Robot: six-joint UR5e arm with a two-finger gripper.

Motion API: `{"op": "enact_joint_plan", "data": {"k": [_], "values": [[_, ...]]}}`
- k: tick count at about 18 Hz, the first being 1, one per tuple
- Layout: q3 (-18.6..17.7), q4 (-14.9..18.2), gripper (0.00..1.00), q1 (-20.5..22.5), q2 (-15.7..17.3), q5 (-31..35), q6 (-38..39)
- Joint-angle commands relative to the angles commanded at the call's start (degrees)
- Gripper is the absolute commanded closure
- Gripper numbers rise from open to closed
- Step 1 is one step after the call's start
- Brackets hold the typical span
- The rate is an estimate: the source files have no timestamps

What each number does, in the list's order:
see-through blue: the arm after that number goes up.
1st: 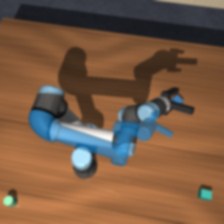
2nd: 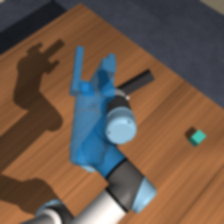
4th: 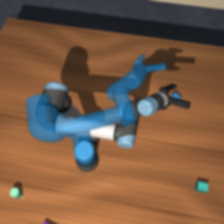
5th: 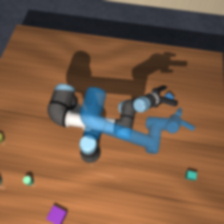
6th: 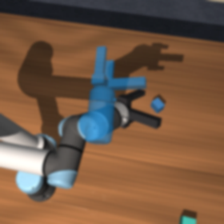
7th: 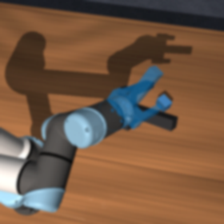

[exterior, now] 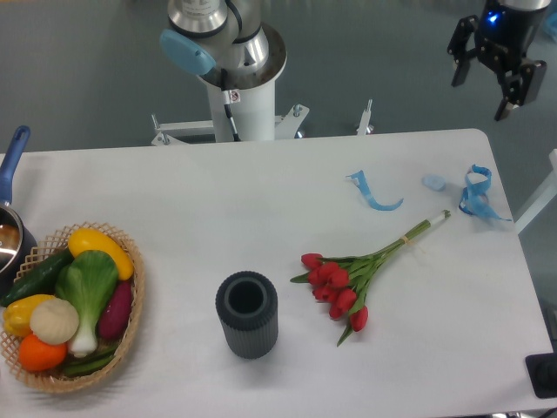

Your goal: Pick up the flowers from the table

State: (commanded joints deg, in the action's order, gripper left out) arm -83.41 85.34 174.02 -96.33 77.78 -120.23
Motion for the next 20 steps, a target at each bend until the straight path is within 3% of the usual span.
{"op": "enact_joint_plan", "data": {"k": [13,16,20], "values": [[0.1,-2.1,0.0,0.7,-3.3,0.0,0.7],[-0.1,-2.2,0.0,-1.0,-3.9,-0.1,9.8],[-0.4,-2.5,0.0,-4.9,-6.3,0.0,14.9]]}}
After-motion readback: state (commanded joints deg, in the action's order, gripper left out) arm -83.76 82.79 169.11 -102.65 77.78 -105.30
